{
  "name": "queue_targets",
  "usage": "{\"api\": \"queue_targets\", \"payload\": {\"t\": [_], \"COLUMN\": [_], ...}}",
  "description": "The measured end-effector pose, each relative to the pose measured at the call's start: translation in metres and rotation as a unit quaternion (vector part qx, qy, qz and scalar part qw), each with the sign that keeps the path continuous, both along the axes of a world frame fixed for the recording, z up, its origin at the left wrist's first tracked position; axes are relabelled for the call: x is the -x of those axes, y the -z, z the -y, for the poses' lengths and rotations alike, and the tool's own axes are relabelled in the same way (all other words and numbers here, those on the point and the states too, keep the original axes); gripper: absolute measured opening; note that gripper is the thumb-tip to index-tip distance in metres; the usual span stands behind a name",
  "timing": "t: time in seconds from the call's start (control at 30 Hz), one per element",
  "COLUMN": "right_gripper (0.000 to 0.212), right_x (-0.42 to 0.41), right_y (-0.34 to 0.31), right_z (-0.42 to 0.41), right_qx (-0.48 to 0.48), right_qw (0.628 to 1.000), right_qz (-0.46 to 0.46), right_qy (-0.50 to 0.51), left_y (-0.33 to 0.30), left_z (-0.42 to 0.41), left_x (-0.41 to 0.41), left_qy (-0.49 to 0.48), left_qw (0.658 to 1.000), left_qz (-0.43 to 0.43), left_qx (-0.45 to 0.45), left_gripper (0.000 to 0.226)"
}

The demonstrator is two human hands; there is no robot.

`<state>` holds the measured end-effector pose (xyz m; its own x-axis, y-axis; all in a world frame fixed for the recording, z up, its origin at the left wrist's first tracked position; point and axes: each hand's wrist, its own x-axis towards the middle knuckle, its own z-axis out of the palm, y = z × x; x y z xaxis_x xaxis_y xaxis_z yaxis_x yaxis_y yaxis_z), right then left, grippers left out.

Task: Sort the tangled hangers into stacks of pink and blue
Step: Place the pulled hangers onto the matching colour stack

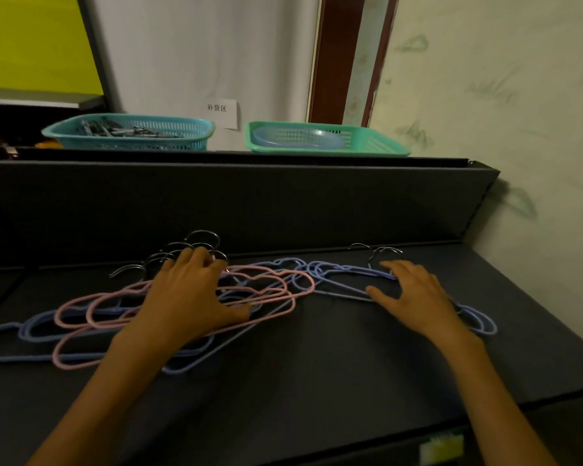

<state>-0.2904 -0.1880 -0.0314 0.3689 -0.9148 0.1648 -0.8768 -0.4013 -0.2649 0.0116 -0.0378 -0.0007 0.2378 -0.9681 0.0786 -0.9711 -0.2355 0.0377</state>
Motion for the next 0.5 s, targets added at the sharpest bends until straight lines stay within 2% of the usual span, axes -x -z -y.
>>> {"api": "queue_targets", "payload": {"t": [0.13,0.27,0.5], "right_gripper": [0.082,0.095,0.092], "right_x": [0.019,0.033,0.039], "right_y": [0.0,0.003,0.003], "right_z": [0.016,0.025,0.034], "right_qx": [-0.047,-0.089,-0.093], "right_qw": [0.998,0.995,0.994], "right_qz": [-0.031,-0.043,-0.012], "right_qy": [-0.004,-0.016,-0.048], "left_y": [0.003,0.009,0.012], "left_z": [0.005,0.011,0.018], "left_x": [0.02,0.038,0.059], "left_qy": [0.012,0.015,-0.003], "left_qw": [0.998,0.996,0.997], "left_qz": [0.004,-0.016,-0.008], "left_qx": [0.065,0.085,0.081], "left_gripper": [0.095,0.1,0.095]}}
